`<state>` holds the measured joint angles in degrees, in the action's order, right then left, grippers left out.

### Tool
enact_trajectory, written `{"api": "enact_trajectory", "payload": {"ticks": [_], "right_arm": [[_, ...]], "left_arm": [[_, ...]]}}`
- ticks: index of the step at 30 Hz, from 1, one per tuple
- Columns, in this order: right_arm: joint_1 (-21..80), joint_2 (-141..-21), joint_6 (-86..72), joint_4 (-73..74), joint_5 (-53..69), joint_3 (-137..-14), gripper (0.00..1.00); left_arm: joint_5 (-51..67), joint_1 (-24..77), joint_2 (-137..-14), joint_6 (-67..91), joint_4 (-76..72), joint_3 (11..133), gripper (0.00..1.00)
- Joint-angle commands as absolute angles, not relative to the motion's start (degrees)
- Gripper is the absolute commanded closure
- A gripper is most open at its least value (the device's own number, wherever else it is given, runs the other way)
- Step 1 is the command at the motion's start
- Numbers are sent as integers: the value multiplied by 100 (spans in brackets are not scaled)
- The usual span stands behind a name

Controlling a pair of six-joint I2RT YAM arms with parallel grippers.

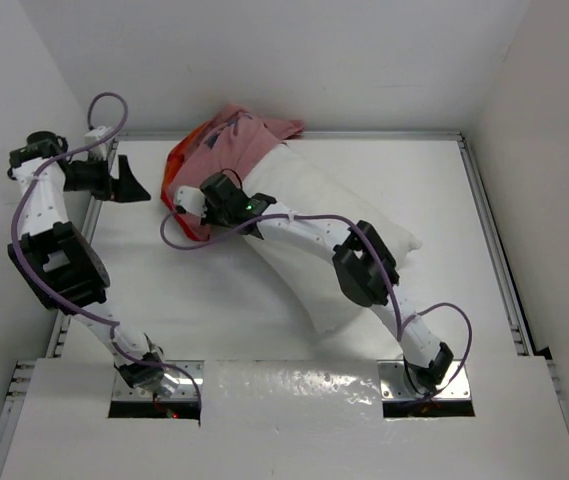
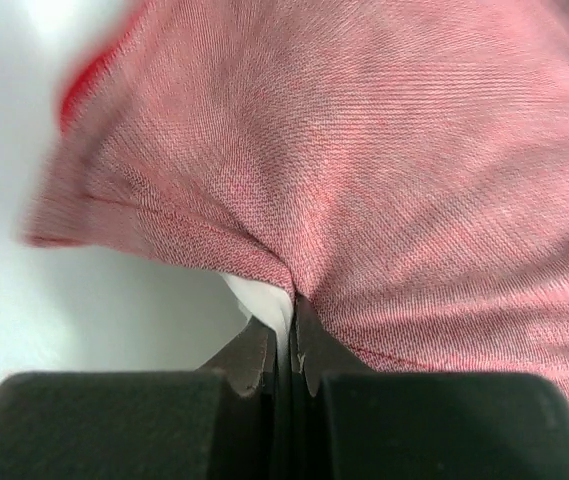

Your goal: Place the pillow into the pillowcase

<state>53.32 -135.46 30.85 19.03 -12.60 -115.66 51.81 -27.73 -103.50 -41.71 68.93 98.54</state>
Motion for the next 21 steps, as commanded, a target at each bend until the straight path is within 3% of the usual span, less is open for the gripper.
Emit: {"api": "enact_trajectory", "payload": {"ticks": [1,4,10,12,17,21], "right_arm": [[5432,-12376,1427,356,234,-11768,100],[5440,-12051,93,-287,1141,-12023,100],[5353,-11121,-1633,-1990,1942,-11252,100],[5134,-10812,-2563,-2537,1890,-10383,100],[3474,-10459,-5232,-4243,1590,-8005,100],[2525,-10547,-5484,-4992,1652,-6480,100]], "left_arm": [[5438,-3566,-10441,-3236,6136,9984,7],[5948,-4453,-10625,-2804,5951,10413,11],[5687,-4588,-10398,-2945,5811,10960,12],[5722,-4588,-10074,-2629,5234,10899,12],[5257,-4097,-9501,-2179,4350,10818,16],[4721,-2852,-9703,-2680,4887,11039,27]]}}
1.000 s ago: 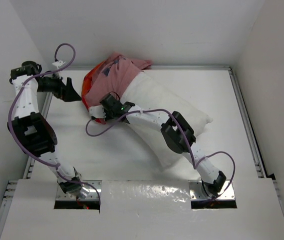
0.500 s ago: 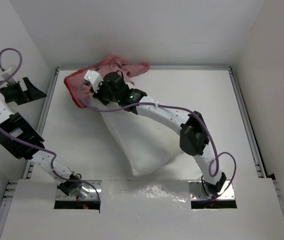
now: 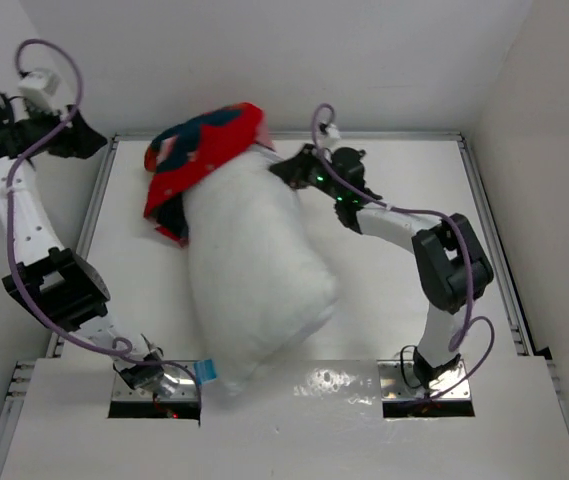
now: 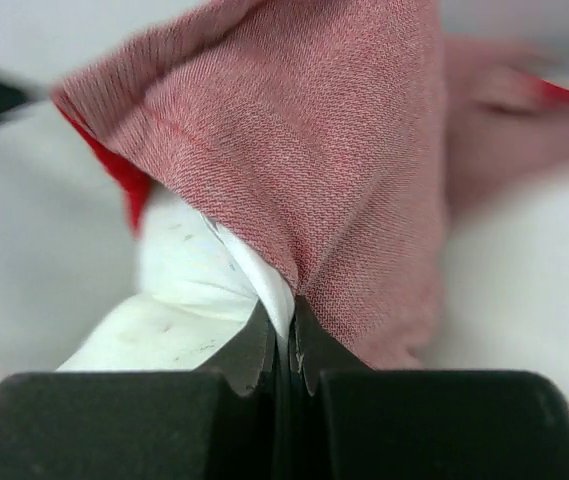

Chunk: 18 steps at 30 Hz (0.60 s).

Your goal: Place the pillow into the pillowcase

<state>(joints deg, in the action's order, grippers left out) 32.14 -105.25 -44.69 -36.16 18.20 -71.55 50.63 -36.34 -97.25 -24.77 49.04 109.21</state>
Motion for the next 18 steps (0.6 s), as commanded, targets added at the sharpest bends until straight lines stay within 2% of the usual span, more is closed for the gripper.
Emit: {"api": "enact_trajectory", "payload": {"ticks": [1,2,3,4,5,6,7,8,9,13,15,18], "right_arm": [[2383,-10573,-5336,-5044,1887,-6069,100],[2138,-10573,-5291,-5088,2011,-5890,93],[2031,-10556,-5195,-5080,2152,-5732,80],[1926,-10530,-5038,-4967,2275,-5556,64],[1759,-10477,-4897,-4783,2468,-5555,37],[1697,-10477,-4704,-4076,2470,-5633,23],[1661,-10424,-4163,-3521,2583,-5938,8],[1644,-10354,-3818,-2976,2427,-6115,1],[1644,-10319,-3510,-1988,2287,-6309,1],[1591,-10012,-2639,-933,1425,-6583,1],[1582,-9695,-2462,-607,935,-6522,1],[1591,-9178,-2172,-379,616,-6337,1]], "left_arm": [[4624,-2648,-9747,-2785,4922,10978,32],[4449,-2411,-9782,-2882,5078,10969,35],[4378,-1930,-9895,-3179,5211,10951,38],[4307,-1690,-9966,-3390,5377,10951,40],[4089,-1426,-10028,-3549,5623,10925,40],[3983,-910,-10185,-3934,5755,10881,39],[3894,-653,-10256,-4129,5870,10846,35],[3659,-398,-10309,-4244,5897,10785,33],[3543,40,-10397,-4410,5837,10662,30],[2884,755,-10652,-4359,4968,10477,16],[2760,896,-10836,-4403,4536,10494,13],[2795,1045,-11169,-4561,4613,10756,14]]}}
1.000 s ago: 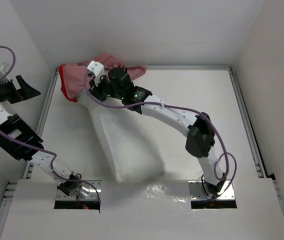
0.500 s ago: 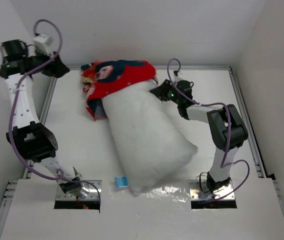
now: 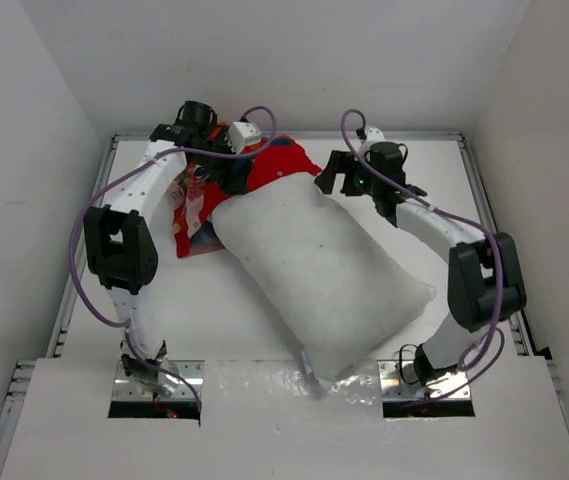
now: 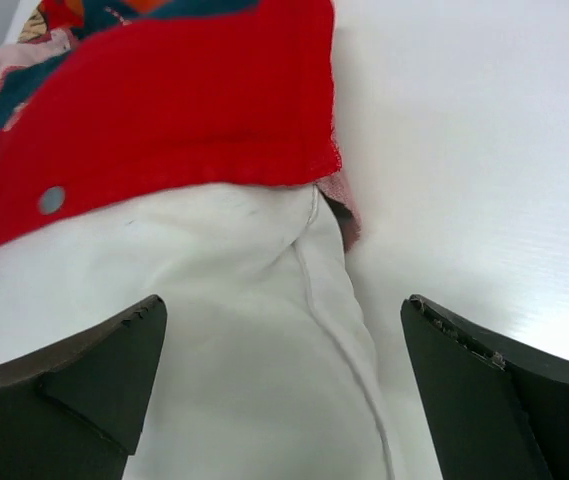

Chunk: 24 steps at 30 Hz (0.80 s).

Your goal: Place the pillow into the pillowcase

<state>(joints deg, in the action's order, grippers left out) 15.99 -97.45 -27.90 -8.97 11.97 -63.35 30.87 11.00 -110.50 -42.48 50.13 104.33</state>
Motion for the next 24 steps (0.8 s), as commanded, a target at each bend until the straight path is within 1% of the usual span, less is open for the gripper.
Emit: {"api": "enact_trajectory", "payload": {"ticks": [1,2,3,5,7,8,9,10,12,15,19,23,24], "right_arm": [[1600,-9045,-2040,-334,607,-6259,1],[1634,-8913,-1978,-273,615,-6223,1],[1670,-8668,-1812,-220,598,-6179,1],[1880,-8474,-1592,-19,502,-6205,1],[2064,-8272,-1241,174,283,-6258,1],[2292,-8227,-1091,306,238,-6275,1],[2416,-8200,-759,377,229,-6345,1],[2582,-8226,-573,482,298,-6398,1],[3066,-8358,-161,790,421,-6599,1],[3532,-8832,-219,923,510,-6802,1],[3971,-9508,-641,512,229,-7048,1],[4157,-10229,-1001,-104,35,-7224,1],[4157,-10605,-1228,-45,79,-7529,25]], "left_arm": [[2865,1063,-11267,-4631,4936,10862,17],[3065,1063,-11381,-4710,5087,10985,19],[3120,1063,-11391,-4737,5202,10978,25],[3155,1055,-11338,-4755,5238,10725,29],[3146,1063,-11285,-4755,5177,10565,45],[3155,1063,-11268,-4720,5194,10547,57],[3164,1063,-11250,-4615,5212,10573,91],[3181,1063,-11215,-4527,5229,10617,99],[3339,1055,-11119,-4351,5291,10818,100],[3725,993,-11074,-4061,5536,11380,100],[4138,976,-11013,-3832,5914,11969,100],[4647,984,-10995,-3718,6169,12181,100],[4754,984,-10978,-3709,6213,12190,100]]}}
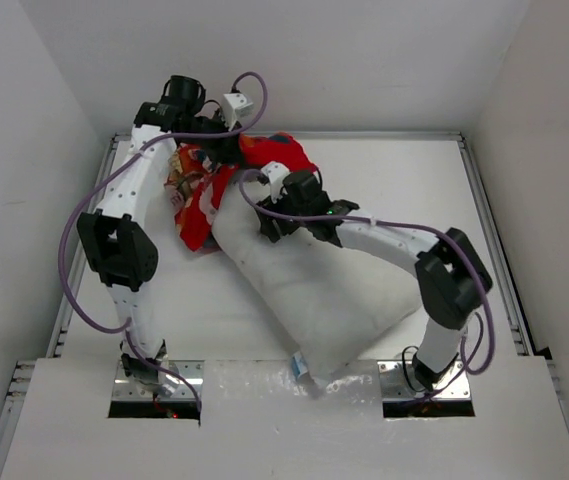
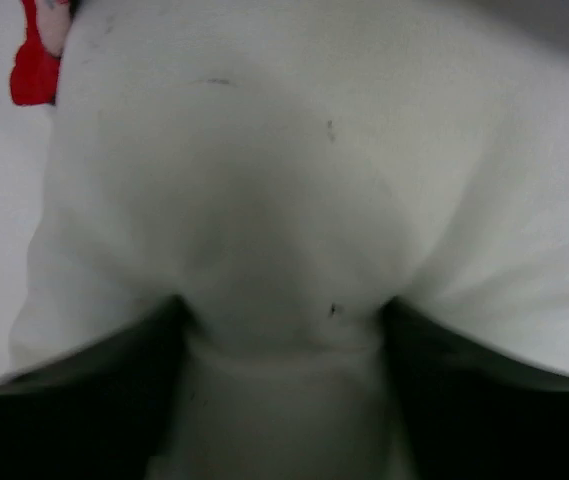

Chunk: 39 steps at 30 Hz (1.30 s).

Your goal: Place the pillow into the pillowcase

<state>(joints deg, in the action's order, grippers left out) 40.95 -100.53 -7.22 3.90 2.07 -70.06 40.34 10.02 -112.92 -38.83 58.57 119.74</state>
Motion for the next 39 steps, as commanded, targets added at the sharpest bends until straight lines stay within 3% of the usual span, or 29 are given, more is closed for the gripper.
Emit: {"api": "enact_trajectory", "payload": {"ticks": [1,2,3,4,7,9,11,13,17,20,23,24,25,26,27,29,30,34,35,37,38,39], "right_arm": [[4157,-10774,-1291,34,62,-7758,45],[4157,-10915,-1379,296,53,-7970,67],[4157,-11047,-1432,316,114,-8294,97],[4157,-11039,-1476,186,201,-8349,100],[4166,-10524,-1827,-1357,404,-7912,100],[4166,-10188,-2187,-3517,230,-7174,100],[4157,-10011,-2468,-5019,-340,-7005,100],[4166,-10116,-2470,-5543,-1094,-7101,100],[4157,-10563,-2365,-5889,-3098,-7399,100],[4140,-11168,-2311,-4829,-4564,-8082,100],[4070,-11540,-2724,-4141,-4580,-8148,100],[4061,-11575,-2716,-4053,-4422,-8095,100],[4061,-11549,-2490,-4043,-4238,-7947,95],[4061,-11505,-2392,-4034,-3766,-7858,58],[4043,-11444,-2251,-3947,-3509,-7744,36],[4008,-11172,-1803,-3623,-2797,-7726,1],[4017,-11066,-1654,-3116,-2673,-7752,1],[4017,-10522,-775,-1839,-1988,-8050,1],[4025,-10355,-678,-1254,-1673,-8129,21],[4060,-10257,-466,-636,-1416,-8419,77],[4095,-10213,-448,-163,-1572,-8516,99],[4139,-10178,-387,-19,-1669,-8595,100]], "left_arm": [[4859,984,-10969,-3735,6336,12190,100],[5060,984,-10934,-3831,6398,12173,100],[5176,984,-10925,-3884,6485,12164,100],[5272,993,-10907,-3972,6695,12155,100],[5598,993,-10916,-4393,7108,12129,100],[5791,993,-10925,-4657,7276,12006,100],[6081,1002,-10934,-4885,7374,11892,100],[6459,1046,-10908,-5080,7550,11865,100],[6776,1160,-10767,-5168,7550,11883,100],[7074,1239,-10723,-5229,7550,11874,100],[7067,1266,-10731,-5352,7541,11778,100],[6910,1248,-10775,-5387,7541,11734,90],[6856,1213,-10810,-5388,7550,11716,80],[6725,1126,-10880,-5344,7541,11716,67],[6645,1064,-10924,-5231,7541,11733,45],[6348,767,-10977,-5098,7515,11873,26],[6259,625,-10960,-4837,7454,11900,14],[5364,-813,-10539,-3255,5870,11288,11],[4587,-983,-10260,-2826,5532,10667,29],[3932,-1238,-10073,-2638,4905,10005,91],[3746,-1265,-10098,-2680,4887,9610,100],[3788,-1274,-10168,-2776,5017,9493,100]]}}
